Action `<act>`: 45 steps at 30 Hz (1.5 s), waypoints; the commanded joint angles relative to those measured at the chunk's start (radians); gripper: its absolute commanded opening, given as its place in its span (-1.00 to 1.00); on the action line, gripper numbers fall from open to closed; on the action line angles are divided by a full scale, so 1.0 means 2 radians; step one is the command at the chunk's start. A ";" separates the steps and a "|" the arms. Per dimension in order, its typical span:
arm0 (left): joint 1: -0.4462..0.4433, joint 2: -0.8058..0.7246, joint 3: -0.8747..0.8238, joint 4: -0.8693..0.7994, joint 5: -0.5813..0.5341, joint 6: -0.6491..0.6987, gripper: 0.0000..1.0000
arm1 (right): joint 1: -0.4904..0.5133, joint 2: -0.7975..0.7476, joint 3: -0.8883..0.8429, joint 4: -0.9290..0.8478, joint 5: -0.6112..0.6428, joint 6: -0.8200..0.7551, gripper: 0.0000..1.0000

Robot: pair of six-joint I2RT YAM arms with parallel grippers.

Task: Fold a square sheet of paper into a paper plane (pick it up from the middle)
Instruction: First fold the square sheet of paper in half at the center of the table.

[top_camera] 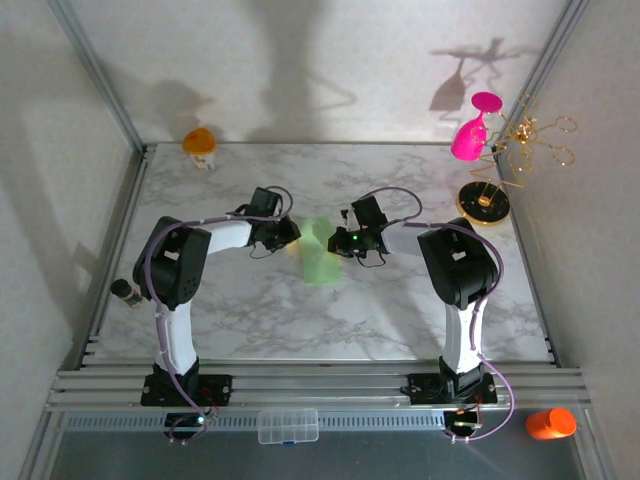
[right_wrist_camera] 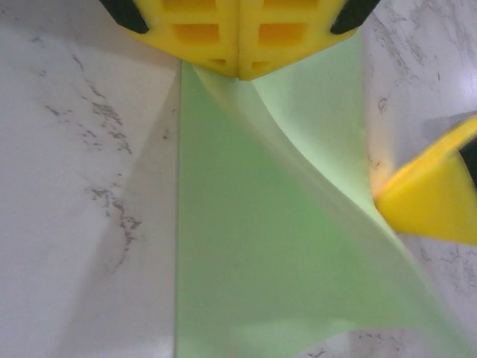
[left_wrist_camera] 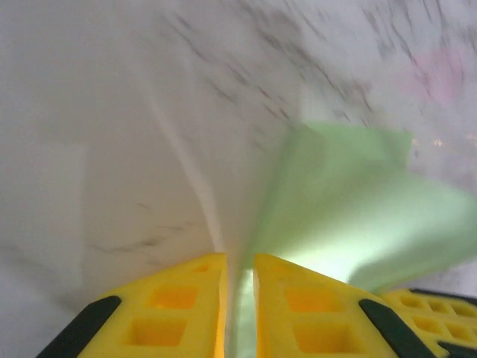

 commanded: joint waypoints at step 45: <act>-0.029 0.036 0.070 0.050 0.023 -0.019 -0.63 | -0.011 0.078 -0.078 -0.122 0.158 -0.021 -1.00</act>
